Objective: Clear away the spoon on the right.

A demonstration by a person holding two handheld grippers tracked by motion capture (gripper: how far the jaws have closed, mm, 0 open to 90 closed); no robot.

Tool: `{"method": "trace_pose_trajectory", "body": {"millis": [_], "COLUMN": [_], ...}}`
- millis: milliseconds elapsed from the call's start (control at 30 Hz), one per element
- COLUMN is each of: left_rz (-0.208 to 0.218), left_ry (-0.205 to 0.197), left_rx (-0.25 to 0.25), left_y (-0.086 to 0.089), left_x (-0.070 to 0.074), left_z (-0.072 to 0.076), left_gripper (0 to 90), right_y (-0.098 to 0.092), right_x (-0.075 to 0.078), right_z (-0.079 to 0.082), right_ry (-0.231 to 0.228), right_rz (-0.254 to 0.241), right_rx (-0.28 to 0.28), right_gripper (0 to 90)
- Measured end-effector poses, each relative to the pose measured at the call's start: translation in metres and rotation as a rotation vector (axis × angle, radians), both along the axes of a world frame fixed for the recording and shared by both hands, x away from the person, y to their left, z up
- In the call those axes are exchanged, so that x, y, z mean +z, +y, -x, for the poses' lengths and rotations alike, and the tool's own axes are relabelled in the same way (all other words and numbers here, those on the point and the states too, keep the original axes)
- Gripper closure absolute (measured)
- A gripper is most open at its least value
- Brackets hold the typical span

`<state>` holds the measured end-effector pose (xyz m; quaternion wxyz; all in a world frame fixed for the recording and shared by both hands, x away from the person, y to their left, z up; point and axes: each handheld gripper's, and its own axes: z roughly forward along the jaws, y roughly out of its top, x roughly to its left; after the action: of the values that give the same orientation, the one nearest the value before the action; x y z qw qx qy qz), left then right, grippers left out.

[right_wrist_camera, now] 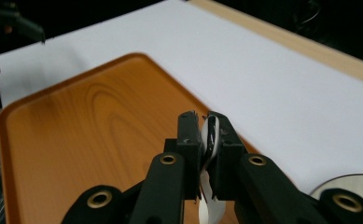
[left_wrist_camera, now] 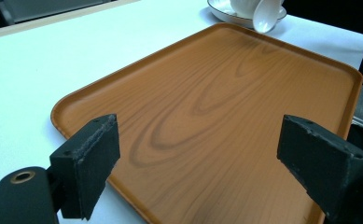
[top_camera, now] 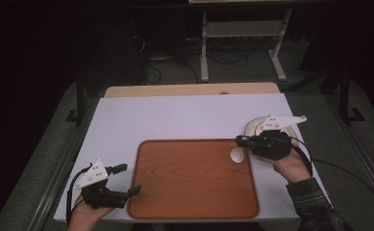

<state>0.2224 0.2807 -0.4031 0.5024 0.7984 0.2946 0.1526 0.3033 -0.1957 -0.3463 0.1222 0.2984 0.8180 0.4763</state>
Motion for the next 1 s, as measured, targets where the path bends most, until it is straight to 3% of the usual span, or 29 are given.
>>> {"method": "trace_pose_trajectory", "body": {"millis": [333, 500, 800, 1000], "left_rz": [0.003, 0.008, 0.001, -0.006], "left_ry": [0.002, 0.005, 0.002, -0.006], "left_rx": [0.001, 0.001, -0.003, -0.002], "left_y": [0.000, 0.001, 0.000, -0.002], "left_x": [0.000, -0.001, 0.000, 0.001], "left_z": [0.000, -0.001, -0.002, 0.003], "left_gripper": [12.9, 12.9, 12.9, 12.9], "right_y": [0.022, 0.031, 0.049, 0.066], "right_x": [-0.018, -0.024, -0.027, -0.033], "right_z": [-0.002, -0.004, -0.006, -0.001], "right_ry": [0.048, 0.070, 0.067, 0.049], "right_rz": [0.073, 0.073, 0.066, 0.077], "right_rx": [0.070, 0.093, 0.130, 0.183], "right_gripper": [83.3, 83.3, 81.7, 79.3]}}
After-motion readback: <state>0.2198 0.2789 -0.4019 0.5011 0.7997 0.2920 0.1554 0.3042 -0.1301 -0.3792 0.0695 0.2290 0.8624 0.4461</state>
